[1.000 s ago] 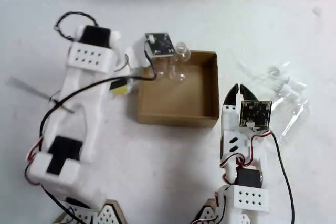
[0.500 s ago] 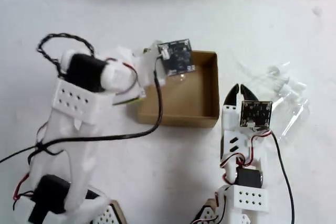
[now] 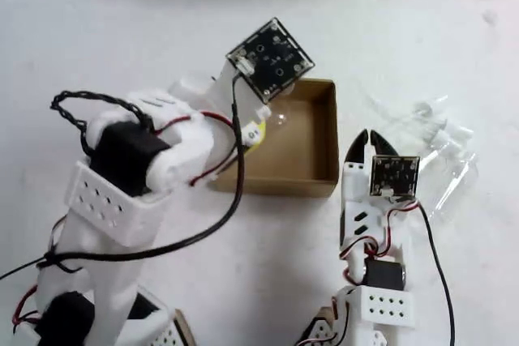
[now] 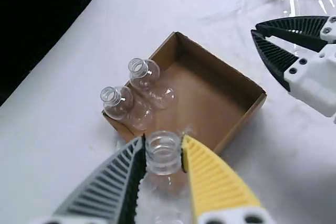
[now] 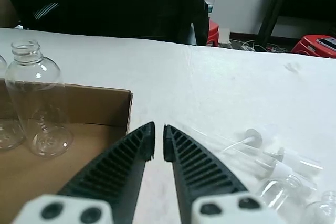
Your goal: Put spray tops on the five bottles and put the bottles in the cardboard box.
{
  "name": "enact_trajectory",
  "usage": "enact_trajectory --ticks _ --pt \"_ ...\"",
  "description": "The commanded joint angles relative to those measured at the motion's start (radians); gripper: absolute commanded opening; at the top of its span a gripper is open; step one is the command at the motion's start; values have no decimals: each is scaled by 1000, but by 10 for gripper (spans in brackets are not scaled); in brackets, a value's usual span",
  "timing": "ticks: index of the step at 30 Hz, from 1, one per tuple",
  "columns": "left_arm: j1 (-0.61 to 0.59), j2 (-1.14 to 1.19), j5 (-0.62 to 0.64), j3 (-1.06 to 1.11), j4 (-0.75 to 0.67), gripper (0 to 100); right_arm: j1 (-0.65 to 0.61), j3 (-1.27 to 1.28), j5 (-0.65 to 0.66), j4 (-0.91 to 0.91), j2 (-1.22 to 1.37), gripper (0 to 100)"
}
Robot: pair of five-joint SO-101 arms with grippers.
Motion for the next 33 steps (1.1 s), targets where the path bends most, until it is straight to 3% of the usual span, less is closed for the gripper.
enact_trajectory --ticks 1,16,24,33 --pt "50 -33 32 -5 -23 24 -2 11 -6 -19 5 19" --pt "97 -45 43 -6 14 23 -2 11 -6 -19 5 19" --pt "88 -186 38 -3 48 22 -2 11 -6 -19 5 19" --pt "90 -311 35 293 -92 22 -2 11 -6 -19 5 19"
